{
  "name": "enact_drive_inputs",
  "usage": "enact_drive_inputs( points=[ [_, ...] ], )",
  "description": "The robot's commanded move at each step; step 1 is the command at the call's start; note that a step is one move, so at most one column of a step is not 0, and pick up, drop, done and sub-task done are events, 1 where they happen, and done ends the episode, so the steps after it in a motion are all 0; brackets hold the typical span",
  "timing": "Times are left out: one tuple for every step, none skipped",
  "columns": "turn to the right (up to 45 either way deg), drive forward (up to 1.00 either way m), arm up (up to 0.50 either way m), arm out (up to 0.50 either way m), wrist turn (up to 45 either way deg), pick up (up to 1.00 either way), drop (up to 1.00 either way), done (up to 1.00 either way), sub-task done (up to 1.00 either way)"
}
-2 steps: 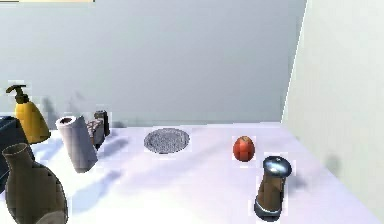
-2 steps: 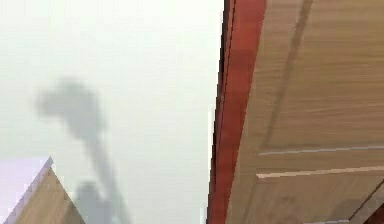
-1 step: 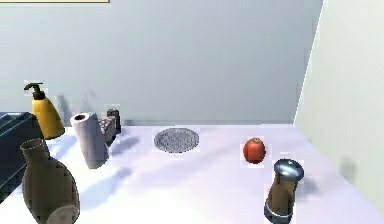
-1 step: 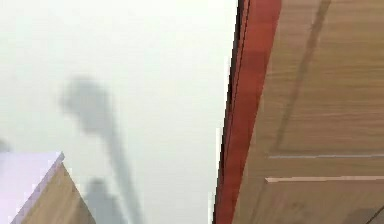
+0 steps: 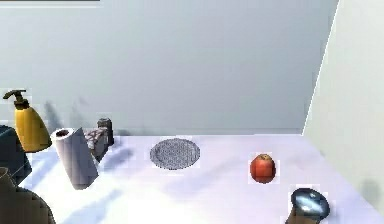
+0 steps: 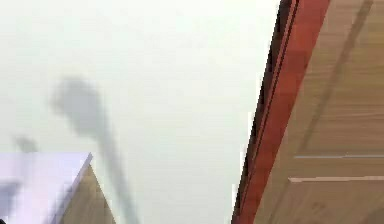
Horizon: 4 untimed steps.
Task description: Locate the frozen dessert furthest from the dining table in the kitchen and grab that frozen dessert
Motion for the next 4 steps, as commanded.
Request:
enact_drive_inputs(
  points=[
    [-45.0,0.0,0.0,0.0,0.0,0.0,0.0,0.0,0.0],
    [-45.0,0.0,0.0,0.0,0.0,0.0,0.0,0.0,0.0],
    [-24.0,0.0,0.0,0.0,0.0,0.0,0.0,0.0,0.0],
    [0.0,0.0,0.5,0.0,0.0,0.0,0.0,0.0,0.0]
  ],
)
